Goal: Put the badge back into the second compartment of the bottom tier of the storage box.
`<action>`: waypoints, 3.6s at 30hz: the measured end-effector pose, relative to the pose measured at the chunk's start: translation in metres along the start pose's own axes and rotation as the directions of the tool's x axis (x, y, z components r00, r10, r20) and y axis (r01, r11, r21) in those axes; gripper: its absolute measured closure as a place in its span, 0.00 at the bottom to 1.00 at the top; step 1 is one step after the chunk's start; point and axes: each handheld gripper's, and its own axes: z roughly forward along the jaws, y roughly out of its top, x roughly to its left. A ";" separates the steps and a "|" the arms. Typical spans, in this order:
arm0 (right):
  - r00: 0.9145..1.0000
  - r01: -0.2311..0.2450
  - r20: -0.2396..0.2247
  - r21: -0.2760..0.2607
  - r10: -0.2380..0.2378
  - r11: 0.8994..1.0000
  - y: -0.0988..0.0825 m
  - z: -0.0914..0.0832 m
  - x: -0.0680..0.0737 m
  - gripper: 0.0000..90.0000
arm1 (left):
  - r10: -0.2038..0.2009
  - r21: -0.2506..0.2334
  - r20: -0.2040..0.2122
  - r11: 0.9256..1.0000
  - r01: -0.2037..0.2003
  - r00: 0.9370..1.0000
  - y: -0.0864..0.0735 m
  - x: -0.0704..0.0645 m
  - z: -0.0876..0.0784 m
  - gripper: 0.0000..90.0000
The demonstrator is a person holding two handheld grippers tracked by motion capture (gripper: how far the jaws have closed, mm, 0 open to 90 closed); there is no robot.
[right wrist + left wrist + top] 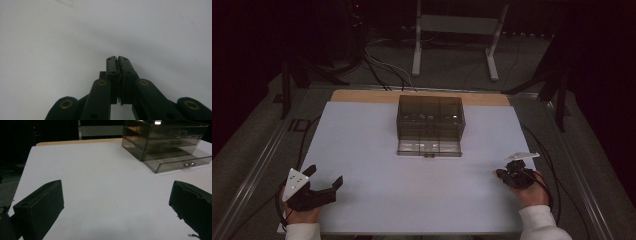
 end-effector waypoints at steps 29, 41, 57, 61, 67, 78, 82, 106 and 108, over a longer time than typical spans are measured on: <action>0.999 -0.024 0.025 -0.081 0.026 0.996 0.011 -0.019 0.005 0.99 | 0.001 0.009 0.001 1.000 -0.001 1.000 -0.001 0.000 0.001 0.00; 0.999 -0.018 0.034 -0.127 0.023 0.992 0.023 -0.027 0.010 0.99 | 0.001 0.010 0.003 1.000 -0.001 1.000 -0.001 -0.001 0.002 0.00; 0.999 -0.007 0.035 -0.168 0.013 0.986 0.043 -0.030 0.018 0.99 | 0.002 0.009 0.004 1.000 -0.002 1.000 -0.001 0.000 0.002 0.00; 0.999 -0.003 0.036 -0.178 0.009 0.984 0.047 -0.030 0.019 0.99 | 0.002 0.009 0.004 1.000 -0.002 1.000 -0.001 -0.001 0.002 0.00; 0.999 -0.009 0.031 -0.194 0.016 0.981 0.054 -0.032 0.021 0.99 | 0.002 0.010 0.005 1.000 -0.002 1.000 -0.001 -0.001 0.002 0.00; 1.000 -0.009 0.019 -0.218 0.013 0.976 0.065 -0.033 0.026 0.99 | 0.006 0.011 0.007 1.000 -0.006 1.000 -0.001 -0.001 0.003 0.00; 1.000 -0.008 0.013 -0.233 0.011 0.973 0.071 -0.034 0.029 0.99 | 0.005 0.010 0.007 1.000 -0.005 1.000 -0.001 -0.001 0.002 0.00; 0.999 -0.032 -0.035 -0.276 0.023 0.961 0.093 -0.030 0.041 0.99 | 0.008 0.015 0.010 1.000 -0.008 1.000 -0.001 -0.001 0.003 0.00; 0.999 -0.033 -0.037 -0.276 0.024 0.960 0.094 -0.030 0.041 0.99 | 0.008 0.015 0.010 1.000 -0.008 1.000 -0.001 -0.001 0.003 0.00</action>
